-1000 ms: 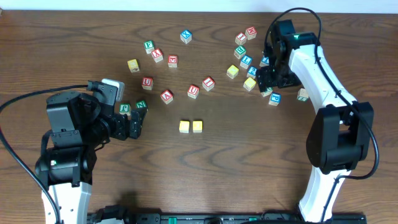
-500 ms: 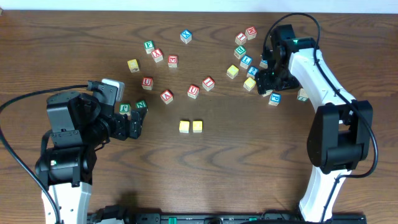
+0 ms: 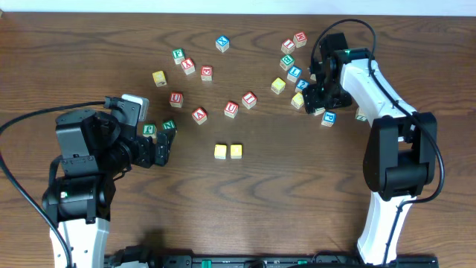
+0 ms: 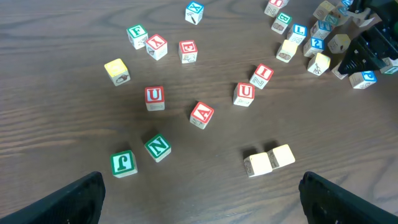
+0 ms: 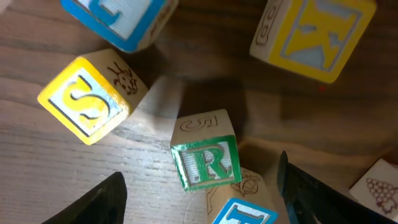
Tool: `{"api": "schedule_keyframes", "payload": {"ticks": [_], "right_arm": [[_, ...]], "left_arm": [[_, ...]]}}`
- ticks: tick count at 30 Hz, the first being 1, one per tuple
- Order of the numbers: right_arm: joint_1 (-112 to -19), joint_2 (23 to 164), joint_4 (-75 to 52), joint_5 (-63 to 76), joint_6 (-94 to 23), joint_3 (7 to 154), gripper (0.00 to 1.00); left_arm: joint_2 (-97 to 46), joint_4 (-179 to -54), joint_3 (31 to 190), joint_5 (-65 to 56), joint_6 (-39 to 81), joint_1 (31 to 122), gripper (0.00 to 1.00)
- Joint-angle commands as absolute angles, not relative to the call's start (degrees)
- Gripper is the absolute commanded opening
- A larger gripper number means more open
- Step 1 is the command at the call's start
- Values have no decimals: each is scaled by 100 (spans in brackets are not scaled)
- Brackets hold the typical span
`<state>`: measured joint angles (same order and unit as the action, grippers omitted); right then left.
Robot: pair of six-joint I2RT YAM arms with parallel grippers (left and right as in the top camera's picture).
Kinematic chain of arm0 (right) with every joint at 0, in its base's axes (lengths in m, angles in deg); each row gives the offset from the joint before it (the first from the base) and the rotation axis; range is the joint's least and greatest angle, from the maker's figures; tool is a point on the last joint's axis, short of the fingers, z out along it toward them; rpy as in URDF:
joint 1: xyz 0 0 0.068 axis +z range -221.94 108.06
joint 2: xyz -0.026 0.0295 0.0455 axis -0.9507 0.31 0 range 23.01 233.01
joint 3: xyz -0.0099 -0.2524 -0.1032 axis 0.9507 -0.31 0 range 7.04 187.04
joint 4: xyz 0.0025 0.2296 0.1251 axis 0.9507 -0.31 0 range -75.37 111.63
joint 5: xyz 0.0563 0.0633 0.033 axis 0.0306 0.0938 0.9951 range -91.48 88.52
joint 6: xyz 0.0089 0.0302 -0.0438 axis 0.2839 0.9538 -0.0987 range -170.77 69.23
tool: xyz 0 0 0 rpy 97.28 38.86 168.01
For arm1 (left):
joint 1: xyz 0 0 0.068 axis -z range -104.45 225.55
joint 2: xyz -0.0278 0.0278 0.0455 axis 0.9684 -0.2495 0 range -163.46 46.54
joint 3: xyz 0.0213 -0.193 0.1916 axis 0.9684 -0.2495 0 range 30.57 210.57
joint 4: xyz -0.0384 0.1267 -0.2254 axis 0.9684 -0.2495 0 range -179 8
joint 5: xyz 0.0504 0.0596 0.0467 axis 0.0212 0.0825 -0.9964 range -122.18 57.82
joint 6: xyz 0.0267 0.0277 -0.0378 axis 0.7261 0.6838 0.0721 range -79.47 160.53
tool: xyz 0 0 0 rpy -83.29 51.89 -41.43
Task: Spell out CORL
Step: 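Lower the right gripper and close it on the R block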
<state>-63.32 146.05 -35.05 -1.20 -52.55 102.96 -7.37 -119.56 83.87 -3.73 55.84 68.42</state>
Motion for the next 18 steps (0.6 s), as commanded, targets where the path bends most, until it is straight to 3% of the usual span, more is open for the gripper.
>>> {"api": "schedule_keyframes", "payload": {"ticks": [1, 18], "right_arm": [[-6305, 14603, -3398, -88, -5410, 10287, 73], [-6288, 14614, -3451, 214, -6097, 10285, 69]], "left_arm": [[-732, -11971, 8522, -281, 5680, 6822, 98], [-732, -11973, 8522, -281, 5680, 6824, 98]]}}
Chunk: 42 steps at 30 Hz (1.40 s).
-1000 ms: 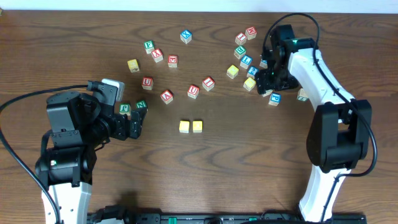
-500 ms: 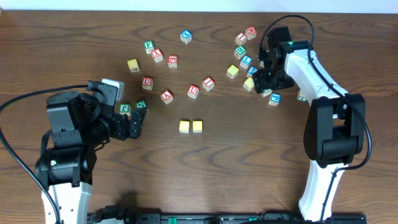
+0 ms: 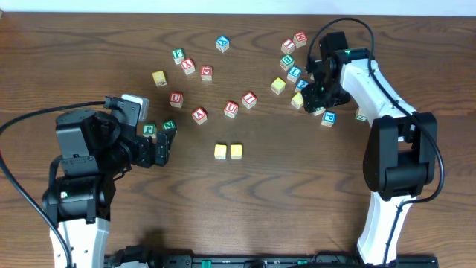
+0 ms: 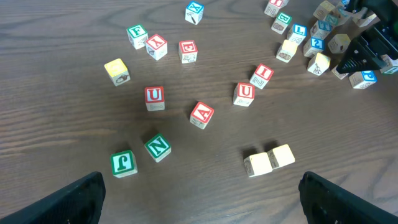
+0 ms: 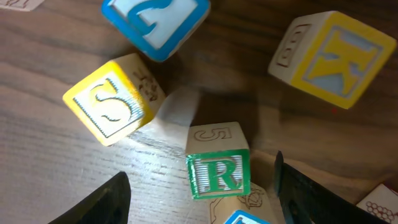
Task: Spell out CORL
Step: 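Lower the right gripper and close it on the R block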
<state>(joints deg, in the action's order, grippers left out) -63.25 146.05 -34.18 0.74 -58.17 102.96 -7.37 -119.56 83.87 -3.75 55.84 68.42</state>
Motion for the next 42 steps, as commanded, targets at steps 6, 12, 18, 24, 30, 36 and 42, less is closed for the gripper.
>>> {"api": "schedule_keyframes", "payload": {"ticks": [6, 12, 18, 24, 30, 36, 42], "right_arm": [[-6295, 14616, -3464, 210, -6224, 10180, 68], [-6334, 14616, -3282, 166, -6221, 9961, 67], [-6345, 14616, -3084, -155, -6060, 9931, 66], [-6349, 14616, -3038, -330, -5950, 9929, 60], [-6349, 14616, -3038, -394, -5942, 9926, 42], [-6349, 14616, -3042, -392, -5939, 9909, 40], [-6349, 14616, -3042, -389, -5939, 9904, 40]], "left_arm": [[-732, -11971, 8522, -283, 5680, 6822, 98], [-732, -11971, 8522, -283, 5680, 6822, 98], [-732, -11971, 8522, -283, 5680, 6822, 98], [-732, -11973, 8522, -283, 5680, 6824, 98], [-732, -11973, 8522, -283, 5680, 6822, 98], [-732, -11973, 8522, -283, 5680, 6824, 98], [-732, -11973, 8522, -283, 5680, 6824, 98]]}}
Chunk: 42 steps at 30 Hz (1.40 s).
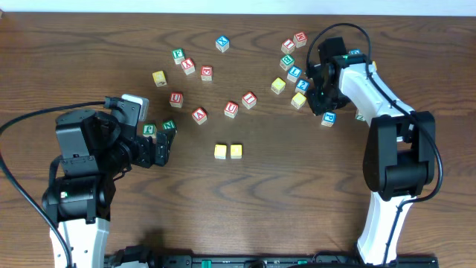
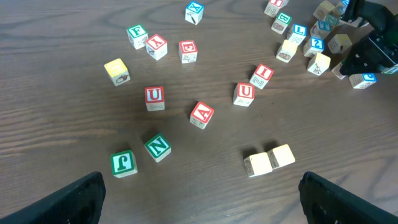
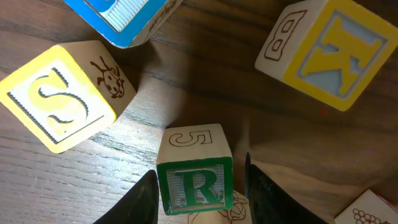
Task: Spell out CORL
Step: 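Lower the right gripper and close it on the R block, then lift the R block and carry it toward the O block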
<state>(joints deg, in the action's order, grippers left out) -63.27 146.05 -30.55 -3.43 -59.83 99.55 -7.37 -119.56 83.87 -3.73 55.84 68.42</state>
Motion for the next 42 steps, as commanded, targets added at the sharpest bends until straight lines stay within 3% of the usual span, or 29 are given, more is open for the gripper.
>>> {"api": "schedule_keyframes", "payload": {"ticks": [1, 7, 12, 30, 42], "right_arm": [[-6349, 14616, -3042, -387, -5937, 9904, 39], [-6349, 14618, -3040, -387, -5937, 9904, 36], [-6349, 14618, -3040, -385, -5935, 9904, 22], [-6270, 14612, -3153, -282, -5913, 10092, 17], [-5849, 14528, -4461, 11, -5421, 11566, 11]], "left_arm": [[-732, -11973, 8522, -283, 5680, 6822, 98], [-732, -11973, 8522, -283, 5680, 6822, 98], [-732, -11973, 8522, -283, 5680, 6822, 98], [-732, -11973, 8522, -283, 5680, 6822, 98], [-732, -11973, 8522, -283, 5680, 6824, 98]]}}
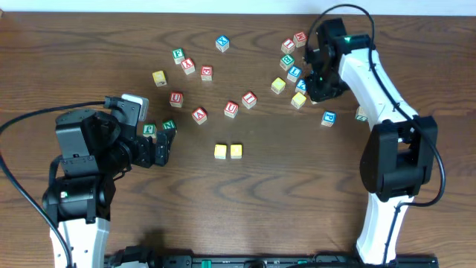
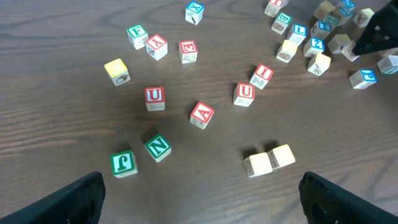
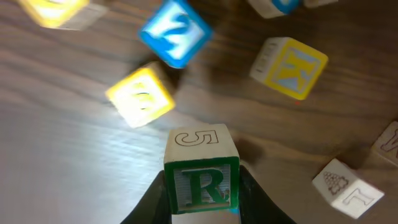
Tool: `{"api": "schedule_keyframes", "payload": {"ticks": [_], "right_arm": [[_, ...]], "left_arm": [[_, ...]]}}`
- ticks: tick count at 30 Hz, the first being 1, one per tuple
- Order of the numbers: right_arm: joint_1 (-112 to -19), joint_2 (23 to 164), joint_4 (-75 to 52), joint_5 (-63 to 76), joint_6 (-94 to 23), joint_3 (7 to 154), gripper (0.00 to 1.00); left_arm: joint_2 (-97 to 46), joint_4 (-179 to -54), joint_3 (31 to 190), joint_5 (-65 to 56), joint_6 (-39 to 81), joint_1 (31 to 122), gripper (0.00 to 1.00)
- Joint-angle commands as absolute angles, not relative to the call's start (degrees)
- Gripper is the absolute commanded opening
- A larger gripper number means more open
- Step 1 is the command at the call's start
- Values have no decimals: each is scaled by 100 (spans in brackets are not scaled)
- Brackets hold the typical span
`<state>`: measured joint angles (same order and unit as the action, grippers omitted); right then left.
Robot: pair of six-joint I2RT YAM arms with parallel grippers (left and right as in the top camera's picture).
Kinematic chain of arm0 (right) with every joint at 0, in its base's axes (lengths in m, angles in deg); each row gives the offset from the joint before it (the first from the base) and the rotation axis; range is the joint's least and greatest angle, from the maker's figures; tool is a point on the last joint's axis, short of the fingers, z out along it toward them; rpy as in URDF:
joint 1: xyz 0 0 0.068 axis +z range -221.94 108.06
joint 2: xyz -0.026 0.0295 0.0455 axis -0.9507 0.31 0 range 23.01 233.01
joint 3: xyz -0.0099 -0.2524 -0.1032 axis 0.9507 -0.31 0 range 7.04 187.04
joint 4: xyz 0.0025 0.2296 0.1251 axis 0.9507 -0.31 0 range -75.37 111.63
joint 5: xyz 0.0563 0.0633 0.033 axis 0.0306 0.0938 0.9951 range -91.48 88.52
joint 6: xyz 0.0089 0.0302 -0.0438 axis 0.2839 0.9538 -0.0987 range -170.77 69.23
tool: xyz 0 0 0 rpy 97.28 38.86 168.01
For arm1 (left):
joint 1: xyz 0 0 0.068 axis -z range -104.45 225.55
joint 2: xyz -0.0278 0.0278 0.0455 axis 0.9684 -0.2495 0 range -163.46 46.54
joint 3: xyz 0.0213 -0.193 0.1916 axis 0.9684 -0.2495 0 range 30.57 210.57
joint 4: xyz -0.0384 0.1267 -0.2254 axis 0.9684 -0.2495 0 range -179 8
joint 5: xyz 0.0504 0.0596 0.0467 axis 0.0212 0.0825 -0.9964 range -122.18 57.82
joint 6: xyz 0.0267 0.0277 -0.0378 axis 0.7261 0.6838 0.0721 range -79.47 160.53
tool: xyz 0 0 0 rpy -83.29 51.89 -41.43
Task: Spell out CORL
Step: 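Lift the R block and carry it toward the O block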
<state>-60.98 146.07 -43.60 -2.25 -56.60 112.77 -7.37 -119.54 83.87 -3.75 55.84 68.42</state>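
Note:
My right gripper point(image 3: 201, 190) is shut on the green R block point(image 3: 201, 176) and holds it above the table, over the cluster of blocks at the far right point(image 1: 316, 83). Two yellow blocks point(image 1: 228, 151) lie side by side at the table's middle, also in the left wrist view point(image 2: 268, 160). My left gripper point(image 2: 199, 193) stands open at the near left point(image 1: 160, 149), with nothing between its fingers point(image 2: 74, 198). A blue L block point(image 2: 299, 30) lies among the far right blocks.
Under the lifted R lie a yellow S block point(image 3: 140, 96), a blue block point(image 3: 175, 33) and a yellow K block point(image 3: 289, 59). Red U, A and I blocks point(image 2: 202, 114) and green N and F blocks point(image 2: 157, 147) dot the left and middle.
My right gripper has shut fully on the R block and lifted it off the table; the blocks below look smaller now. The left arm has not moved.
My right gripper stood open around the green R block among the far right blocks at the first two moments. Then its fingers were close against the block's sides. Now it holds the R above the table. The left arm stayed still throughout.

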Motion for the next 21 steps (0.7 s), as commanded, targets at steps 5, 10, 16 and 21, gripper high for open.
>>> {"api": "schedule_keyframes", "payload": {"ticks": [5, 10, 16, 21], "right_arm": [[-5440, 14019, -4618, 172, -4989, 11579, 3], [-5001, 13263, -4738, -29, -4733, 11493, 2], [-4435, 12485, -4533, -374, -4254, 10683, 2], [-3886, 11991, -3936, -621, -3491, 9474, 3]], "left_arm": [[-732, -11971, 8522, -283, 5678, 6824, 98], [-732, -11973, 8522, -281, 5678, 6824, 98], [-732, -11971, 8522, -281, 5678, 6824, 98], [-732, -11971, 8522, -281, 5678, 6822, 98]]}}
